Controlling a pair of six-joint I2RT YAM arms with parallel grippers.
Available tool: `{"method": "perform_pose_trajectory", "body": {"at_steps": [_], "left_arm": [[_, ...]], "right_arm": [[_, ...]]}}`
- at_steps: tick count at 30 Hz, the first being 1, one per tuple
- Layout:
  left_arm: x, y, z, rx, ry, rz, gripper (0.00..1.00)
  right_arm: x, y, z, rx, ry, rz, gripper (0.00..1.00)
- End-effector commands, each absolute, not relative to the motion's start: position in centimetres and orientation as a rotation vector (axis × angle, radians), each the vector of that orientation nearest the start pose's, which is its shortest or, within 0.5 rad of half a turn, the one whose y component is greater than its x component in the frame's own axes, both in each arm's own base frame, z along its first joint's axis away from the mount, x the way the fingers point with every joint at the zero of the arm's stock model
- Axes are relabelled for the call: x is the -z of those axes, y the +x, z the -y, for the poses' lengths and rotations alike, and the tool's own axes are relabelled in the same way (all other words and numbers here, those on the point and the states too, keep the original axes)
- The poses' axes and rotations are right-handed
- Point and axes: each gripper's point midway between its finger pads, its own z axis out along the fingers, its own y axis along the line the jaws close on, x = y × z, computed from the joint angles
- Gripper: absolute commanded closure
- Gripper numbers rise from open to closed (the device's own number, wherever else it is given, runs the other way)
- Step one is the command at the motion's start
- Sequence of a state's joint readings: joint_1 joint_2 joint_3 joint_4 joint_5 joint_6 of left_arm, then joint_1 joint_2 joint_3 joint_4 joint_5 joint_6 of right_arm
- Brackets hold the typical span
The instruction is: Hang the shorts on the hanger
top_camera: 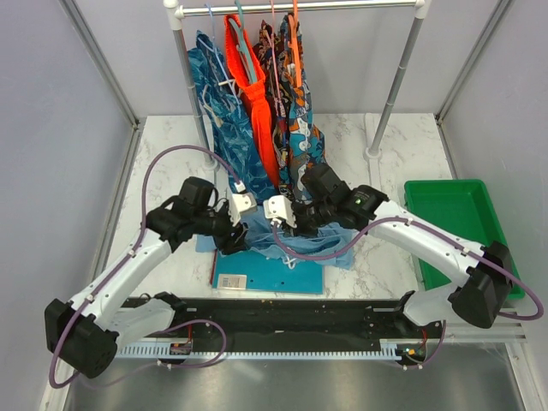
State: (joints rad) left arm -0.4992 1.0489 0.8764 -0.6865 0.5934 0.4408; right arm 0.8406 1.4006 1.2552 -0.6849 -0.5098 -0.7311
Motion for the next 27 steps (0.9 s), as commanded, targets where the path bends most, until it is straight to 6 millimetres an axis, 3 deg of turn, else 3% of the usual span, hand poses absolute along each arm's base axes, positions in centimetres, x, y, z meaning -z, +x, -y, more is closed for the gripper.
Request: {"method": "perform_pose_trajectory", "body": {"at_steps": [1,5,8,13,16,23,27], "left_arm": [[-18.5,20.0,17.7,0.648,1.386,-1.808,0.32],[-18.3,21.9,14.4,0.523,1.444,-1.737,0.26],[-17.1,22.1,13.9,0.497,1.568,-1.631,0.25],[-14.2,20.6,14.8,0.548,1.714,-1.461,0.25],[-12.7,21.5,14.9,0.512,1.706,-1.438,0.26],[-11.4,21.3,16.9,0.569,1.703,-1.407,0.29],[-11.0,21.5,18.6,0.555,1.694,-1.383,0.37]], "right_arm": [[-21.1,20.1,-32.2,-0.663,-1.758,-1.402,1.0],[-21.0,19.9,-32.1,-0.666,-1.761,-1.398,1.0],[-21.1,19.9,-32.2,-0.674,-1.758,-1.392,1.0],[-21.3,20.1,-32.6,-0.68,-1.753,-1.393,1.0],[-21.4,20.2,-32.8,-0.69,-1.75,-1.394,1.0],[-22.4,20.3,-33.8,-0.737,-1.72,-1.39,1.0],[-23.0,19.8,-34.2,-0.78,-1.717,-1.373,1.0]]}}
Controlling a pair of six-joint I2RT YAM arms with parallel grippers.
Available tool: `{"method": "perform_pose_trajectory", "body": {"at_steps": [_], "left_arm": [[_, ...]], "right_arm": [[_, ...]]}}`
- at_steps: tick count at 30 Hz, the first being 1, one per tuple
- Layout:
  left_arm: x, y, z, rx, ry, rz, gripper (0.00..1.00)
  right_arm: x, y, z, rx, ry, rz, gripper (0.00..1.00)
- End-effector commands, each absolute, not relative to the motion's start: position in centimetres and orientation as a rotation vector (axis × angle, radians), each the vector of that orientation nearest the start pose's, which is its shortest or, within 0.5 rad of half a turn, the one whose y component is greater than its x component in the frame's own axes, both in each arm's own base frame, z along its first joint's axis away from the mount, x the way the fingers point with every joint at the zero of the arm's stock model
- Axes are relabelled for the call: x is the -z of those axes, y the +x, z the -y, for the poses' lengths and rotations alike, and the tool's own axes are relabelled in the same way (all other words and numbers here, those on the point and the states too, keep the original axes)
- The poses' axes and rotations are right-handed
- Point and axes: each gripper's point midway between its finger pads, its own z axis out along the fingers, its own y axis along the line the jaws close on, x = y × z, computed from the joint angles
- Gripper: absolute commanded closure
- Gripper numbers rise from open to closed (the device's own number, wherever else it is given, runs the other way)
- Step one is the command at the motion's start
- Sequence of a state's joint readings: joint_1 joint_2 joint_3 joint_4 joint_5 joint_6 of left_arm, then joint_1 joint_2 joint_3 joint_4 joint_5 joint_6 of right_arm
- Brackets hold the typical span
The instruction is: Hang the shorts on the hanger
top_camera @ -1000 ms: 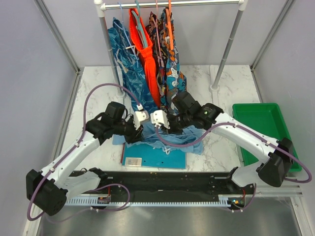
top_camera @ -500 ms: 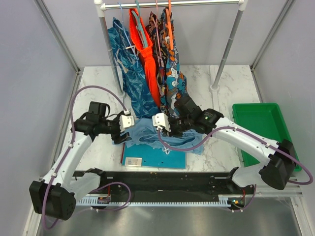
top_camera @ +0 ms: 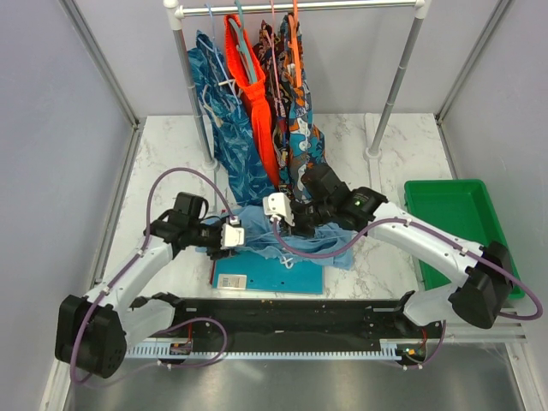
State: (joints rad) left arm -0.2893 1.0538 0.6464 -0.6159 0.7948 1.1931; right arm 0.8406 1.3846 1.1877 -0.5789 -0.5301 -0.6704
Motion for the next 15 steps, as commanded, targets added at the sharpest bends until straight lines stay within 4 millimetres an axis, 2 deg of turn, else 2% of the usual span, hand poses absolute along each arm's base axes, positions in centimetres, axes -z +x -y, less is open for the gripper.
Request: {"method": "perform_pose_trajectory", "body": {"at_steps": [1,3,4,6,7,11,12,14,15], "left_arm": [[-10.9,21.4,19.0,0.559,1.687,-1.396,0.41],[-10.8,21.1,20.1,0.56,1.704,-1.371,0.5],[-10.7,20.8,20.4,0.586,1.692,-1.393,0.61],[-10.8,20.6,20.9,0.605,1.686,-1.396,0.72],[-10.9,20.5,21.0,0.621,1.67,-1.413,0.81],[-12.3,20.6,21.3,0.659,1.595,-1.458,0.96],[-12.6,20.6,21.3,0.662,1.578,-1.473,0.98],[-12.8,20.6,21.0,0.67,1.533,-1.523,0.98],[-12.6,20.7,20.6,0.664,1.518,-1.546,0.98]], "right_arm": [[-23.2,19.7,-34.4,-0.793,-1.716,-1.362,1.0],[-23.5,19.6,-34.5,-0.804,-1.707,-1.359,1.0],[-23.6,19.7,-34.6,-0.803,-1.702,-1.354,1.0],[-23.9,19.8,-34.7,-0.802,-1.7,-1.348,1.0],[-23.9,19.7,-34.6,-0.801,-1.699,-1.347,1.0],[-24.4,19.6,-34.3,-0.797,-1.678,-1.36,1.0],[-24.5,19.7,-34.2,-0.799,-1.653,-1.391,0.95],[-25.3,20.4,-33.5,-0.774,-1.588,-1.461,0.73],[-25.7,21.1,-32.8,-0.752,-1.542,-1.503,0.27]]}}
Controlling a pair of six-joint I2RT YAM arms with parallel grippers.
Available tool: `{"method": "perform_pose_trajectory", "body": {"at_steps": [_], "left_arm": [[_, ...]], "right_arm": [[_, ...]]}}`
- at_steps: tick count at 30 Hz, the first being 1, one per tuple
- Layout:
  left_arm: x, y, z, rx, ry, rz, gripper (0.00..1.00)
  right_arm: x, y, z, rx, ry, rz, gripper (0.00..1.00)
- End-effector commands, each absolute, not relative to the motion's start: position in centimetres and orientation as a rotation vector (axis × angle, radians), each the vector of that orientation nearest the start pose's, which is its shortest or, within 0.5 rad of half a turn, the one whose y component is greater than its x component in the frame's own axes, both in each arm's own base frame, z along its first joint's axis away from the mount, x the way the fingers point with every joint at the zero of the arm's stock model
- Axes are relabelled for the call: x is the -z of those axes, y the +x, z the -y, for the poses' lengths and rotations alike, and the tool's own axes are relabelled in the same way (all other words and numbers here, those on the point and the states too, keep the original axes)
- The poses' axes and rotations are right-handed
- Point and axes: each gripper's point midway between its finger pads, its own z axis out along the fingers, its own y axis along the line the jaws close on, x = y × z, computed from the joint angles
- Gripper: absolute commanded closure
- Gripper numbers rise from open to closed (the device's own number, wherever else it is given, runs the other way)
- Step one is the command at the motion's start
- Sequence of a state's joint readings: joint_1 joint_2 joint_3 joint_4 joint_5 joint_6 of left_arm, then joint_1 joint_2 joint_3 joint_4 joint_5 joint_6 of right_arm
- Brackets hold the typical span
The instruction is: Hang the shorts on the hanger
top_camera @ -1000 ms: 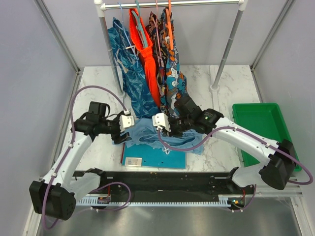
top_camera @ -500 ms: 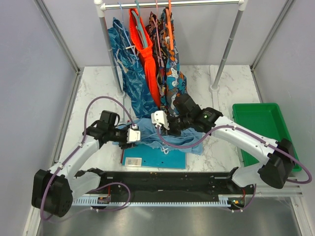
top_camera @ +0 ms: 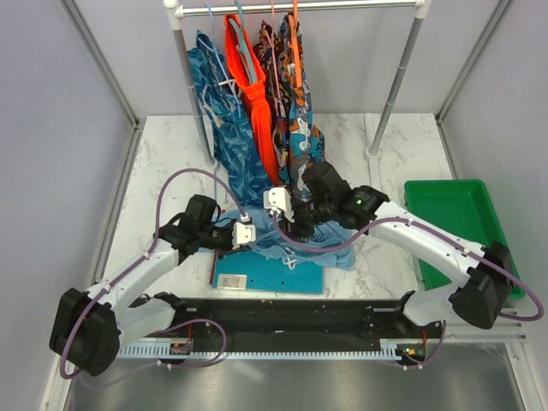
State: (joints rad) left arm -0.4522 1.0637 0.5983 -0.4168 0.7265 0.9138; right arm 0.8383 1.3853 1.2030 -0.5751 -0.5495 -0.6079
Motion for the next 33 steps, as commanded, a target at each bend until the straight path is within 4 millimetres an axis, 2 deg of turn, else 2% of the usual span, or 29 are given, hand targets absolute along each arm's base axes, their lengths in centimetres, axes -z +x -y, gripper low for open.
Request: {"method": "perform_pose_trajectory", "body": {"at_steps": [1,2,3,4,6,7,9,10,12,13,16,18,19,21,22,24,26,33], "left_arm": [[-12.5,21.0,20.1,0.667,1.486,-1.585,0.98],[-12.5,20.9,19.9,0.67,1.481,-1.593,0.98],[-12.5,21.0,19.8,0.671,1.475,-1.6,0.98],[-12.4,20.9,19.6,0.678,1.467,-1.612,0.98],[-12.7,20.8,19.7,0.69,1.461,-1.608,0.98],[-12.7,20.9,19.7,0.695,1.447,-1.625,0.98],[-12.7,21.1,19.9,0.724,1.423,-1.667,0.98],[-12.7,21.2,19.9,0.731,1.42,-1.679,0.98],[-12.7,21.4,19.9,0.727,1.417,-1.691,0.98],[-12.7,21.5,19.9,0.725,1.417,-1.692,0.98],[-12.4,22.0,19.8,0.718,1.399,-1.727,0.98],[-12.5,22.1,19.8,0.72,1.386,-1.749,0.98],[-12.6,22.2,19.8,0.718,1.382,-1.752,0.98],[-12.6,22.2,19.7,0.715,1.374,-1.76,0.98],[-12.6,22.2,19.7,0.712,1.374,-1.758,0.98],[-12.6,22.2,19.7,0.712,1.366,-1.77,0.98],[-12.6,22.1,19.6,0.717,1.36,-1.777,0.98],[-12.4,22.1,19.6,0.723,1.342,-1.797,0.98]], "right_arm": [[-26.9,22.1,-31.5,-0.766,-1.422,-1.586,0.11],[-27.7,22.4,-30.7,-0.774,-1.368,-1.605,0.02],[-28.4,22.6,-29.9,-0.793,-1.319,-1.626,0.02],[-29.7,23.2,-28.1,-0.789,-1.217,-1.667,0.02],[-30.4,23.9,-26.1,-0.768,-1.093,-1.736,0.02],[-30.3,24.2,-23.9,-0.734,-1.019,-1.797,0.02],[-29.4,24.0,-21.8,-0.7,-0.973,-1.865,0.09],[-28.1,23.7,-19.9,-0.636,-0.931,-1.938,0.12],[-26.3,23.2,-18.5,-0.574,-0.923,-2.01,0.17],[-24.3,23.0,-17.7,-0.539,-0.906,-2.084,0.17],[-21.3,23.3,-17.0,-0.491,-0.855,-2.189,0.17],[-20.4,24.2,-16.7,-0.458,-0.799,-2.198,0.14],[-19.1,23.9,-16.5,-0.455,-0.786,-2.236,0.14],[-18.2,23.7,-17.1,-0.501,-0.748,-2.27,0.16],[-17.0,23.4,-17.0,-0.507,-0.741,-2.304,0.16],[-15.5,23.7,-16.4,-0.462,-0.702,-2.341,0.17],[-14.7,23.8,-16.3,-0.447,-0.702,-2.347,0.18],[-11.1,23.9,-17.9,-0.455,-0.774,-2.438,0.24]]}}
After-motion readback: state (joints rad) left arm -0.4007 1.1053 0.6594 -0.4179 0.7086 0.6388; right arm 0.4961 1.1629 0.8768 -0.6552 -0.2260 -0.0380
